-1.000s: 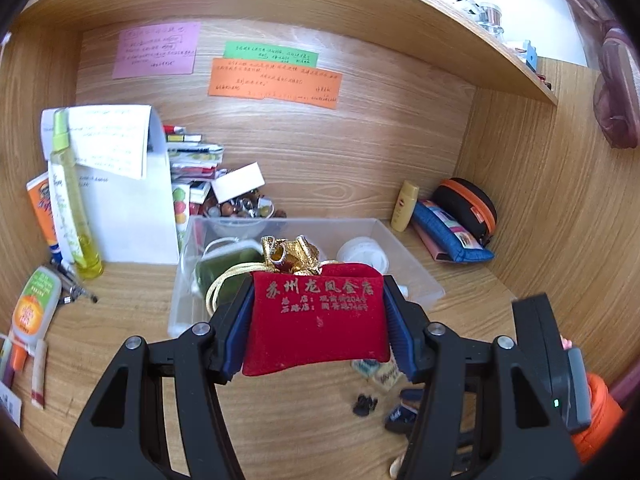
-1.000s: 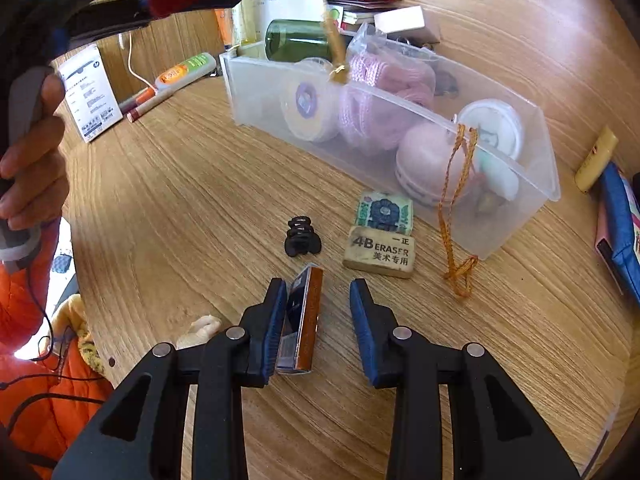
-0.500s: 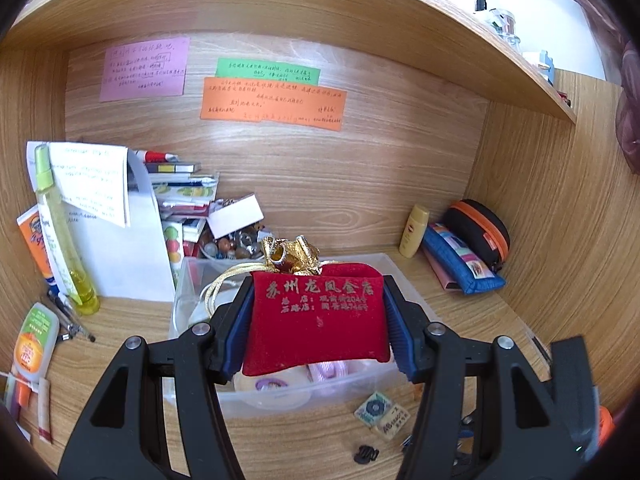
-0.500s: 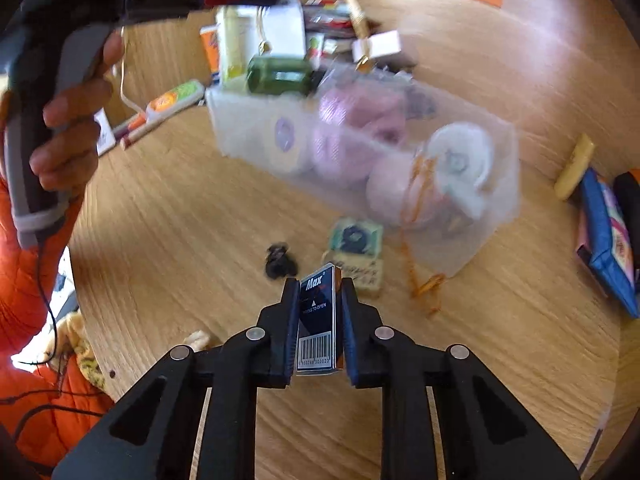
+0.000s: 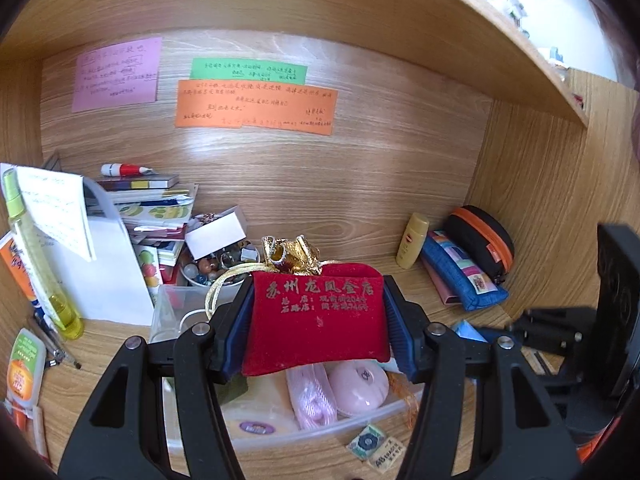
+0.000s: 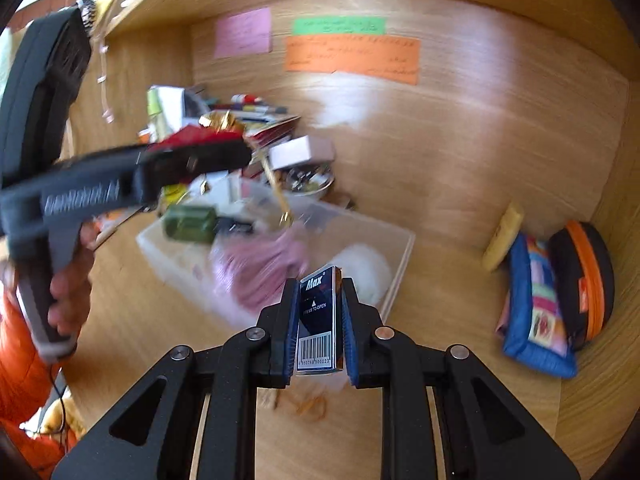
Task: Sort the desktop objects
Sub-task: 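Lift and carry the red pouch and blue Max box over the clear box, then lower both items into the box and open both tools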
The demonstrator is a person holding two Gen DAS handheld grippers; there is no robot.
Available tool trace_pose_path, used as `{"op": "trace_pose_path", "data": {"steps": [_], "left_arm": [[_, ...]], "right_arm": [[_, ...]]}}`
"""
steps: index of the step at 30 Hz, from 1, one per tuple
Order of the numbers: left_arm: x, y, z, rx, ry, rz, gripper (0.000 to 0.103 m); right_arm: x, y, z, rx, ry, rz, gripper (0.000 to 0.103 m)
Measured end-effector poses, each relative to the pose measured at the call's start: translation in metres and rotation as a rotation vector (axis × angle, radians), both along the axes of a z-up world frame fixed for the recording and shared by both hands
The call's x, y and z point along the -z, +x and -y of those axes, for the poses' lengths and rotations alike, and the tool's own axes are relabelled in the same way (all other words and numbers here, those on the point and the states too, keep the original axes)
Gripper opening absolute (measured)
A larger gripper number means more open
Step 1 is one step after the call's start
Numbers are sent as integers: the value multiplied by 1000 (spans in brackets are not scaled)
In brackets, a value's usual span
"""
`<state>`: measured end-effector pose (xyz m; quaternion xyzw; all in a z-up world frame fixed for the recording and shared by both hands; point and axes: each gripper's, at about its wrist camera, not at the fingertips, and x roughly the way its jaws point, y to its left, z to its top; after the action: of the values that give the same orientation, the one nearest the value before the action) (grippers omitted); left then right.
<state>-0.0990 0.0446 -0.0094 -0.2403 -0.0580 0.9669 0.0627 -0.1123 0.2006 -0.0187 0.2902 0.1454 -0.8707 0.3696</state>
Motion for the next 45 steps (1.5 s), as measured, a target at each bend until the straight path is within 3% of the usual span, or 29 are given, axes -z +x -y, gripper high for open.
{"op": "trace_pose_path", "data": {"steps": [6,11,19,31,38,40,42,45], "left_arm": [[12,-23,-3,24,20,42,59],[32,-40,-10,30,-16,95,59],[59,-58,-16,42,-46,187,59],[68,-55,-19,-36,-151,154,60],[64,-53,-12,-54,-132,140,68],[64,-51,-11,-54,-129,136,70],[63,-49,-12,-58,-135,127,71],[60,-47,-11,-54,-131,113,75]], "right_arm": [[8,-26,28,36,23,13,17],[27,-40,33,65,10,62,17],[44,-47,32,107,50,52,18],[53,-42,40,124,115,-31,19],[54,-41,41,127,128,-57,20],[53,-41,40,128,123,-60,26],[51,-40,39,132,113,-67,41],[48,-37,38,140,103,-99,47]]}}
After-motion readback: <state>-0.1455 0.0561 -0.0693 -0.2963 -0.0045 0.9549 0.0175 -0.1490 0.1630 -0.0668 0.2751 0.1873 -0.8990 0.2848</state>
